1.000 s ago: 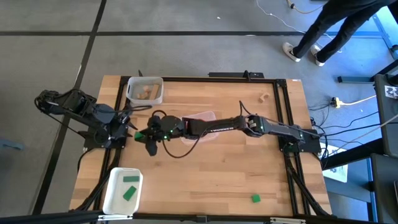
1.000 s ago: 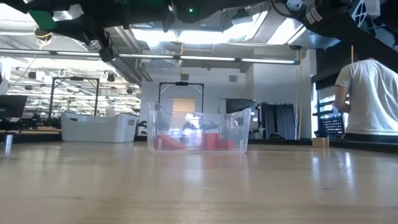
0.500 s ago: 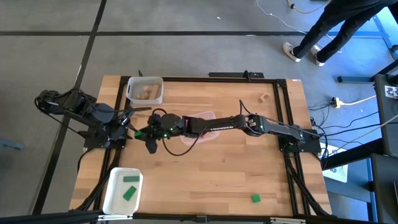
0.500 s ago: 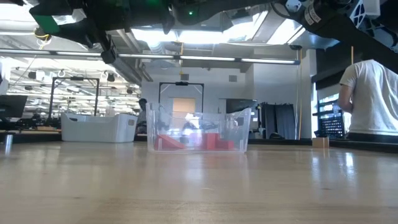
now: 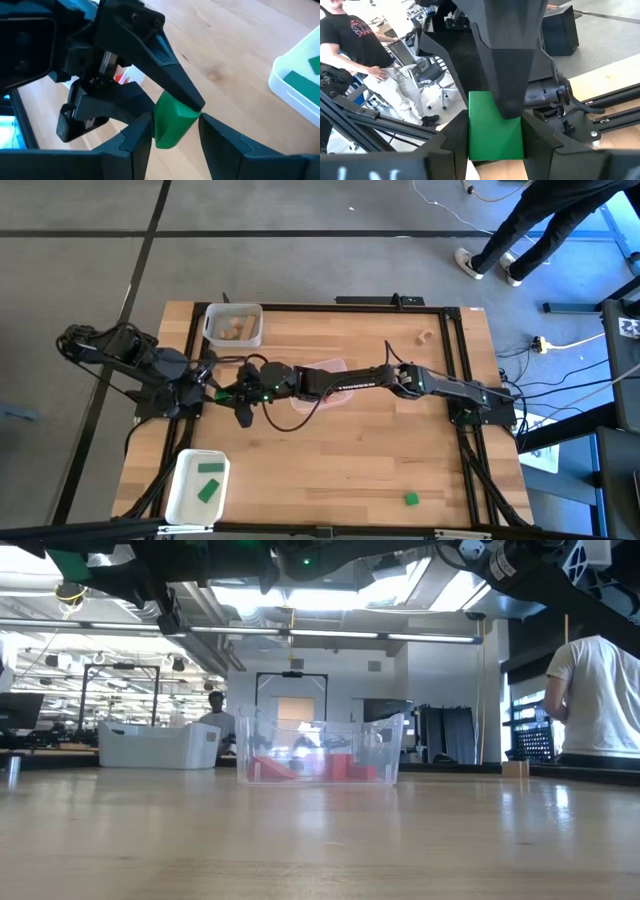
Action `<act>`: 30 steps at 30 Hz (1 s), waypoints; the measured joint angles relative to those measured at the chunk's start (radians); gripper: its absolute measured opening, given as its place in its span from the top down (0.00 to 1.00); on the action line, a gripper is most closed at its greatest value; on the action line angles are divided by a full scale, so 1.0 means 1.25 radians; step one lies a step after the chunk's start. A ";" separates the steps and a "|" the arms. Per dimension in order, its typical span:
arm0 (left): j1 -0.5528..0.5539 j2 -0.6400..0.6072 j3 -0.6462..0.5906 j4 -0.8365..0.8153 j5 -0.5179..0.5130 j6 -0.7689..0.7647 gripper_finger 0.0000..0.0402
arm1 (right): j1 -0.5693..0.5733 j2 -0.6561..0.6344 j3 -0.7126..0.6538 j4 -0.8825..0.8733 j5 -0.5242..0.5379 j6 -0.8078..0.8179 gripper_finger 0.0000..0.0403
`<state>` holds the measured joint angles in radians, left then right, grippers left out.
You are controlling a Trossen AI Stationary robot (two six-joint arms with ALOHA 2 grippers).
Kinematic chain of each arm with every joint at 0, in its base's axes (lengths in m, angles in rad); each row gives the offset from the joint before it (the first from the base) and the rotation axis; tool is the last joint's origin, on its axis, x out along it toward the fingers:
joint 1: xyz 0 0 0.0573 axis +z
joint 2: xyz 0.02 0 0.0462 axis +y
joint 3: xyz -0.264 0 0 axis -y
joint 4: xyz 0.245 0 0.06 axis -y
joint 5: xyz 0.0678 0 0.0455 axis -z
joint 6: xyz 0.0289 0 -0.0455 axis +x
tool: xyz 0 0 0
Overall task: Sort & place blocks by color
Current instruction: Put the green block into the white bin
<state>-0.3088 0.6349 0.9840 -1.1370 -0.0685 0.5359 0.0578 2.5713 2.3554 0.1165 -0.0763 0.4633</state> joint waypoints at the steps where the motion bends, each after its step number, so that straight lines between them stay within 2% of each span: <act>1: 0.000 0.002 0.000 0.000 0.000 0.006 0.62 | 0.000 0.000 0.000 0.000 0.000 0.000 0.68; 10: 0.000 0.027 0.000 0.004 0.006 0.019 0.62 | 0.000 0.001 0.000 0.026 -0.005 -0.001 0.68; 15: 0.000 0.041 0.000 0.015 0.010 -0.023 0.62 | 0.000 0.001 0.000 0.028 -0.007 0.000 0.68; 30: 0.000 0.042 0.000 0.017 0.011 -0.029 0.62 | 0.000 0.001 0.000 0.030 -0.007 -0.001 0.68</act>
<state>-0.3092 0.6869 0.9840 -1.1153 -0.0551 0.4995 0.0582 2.5729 2.3554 0.1535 -0.0849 0.4618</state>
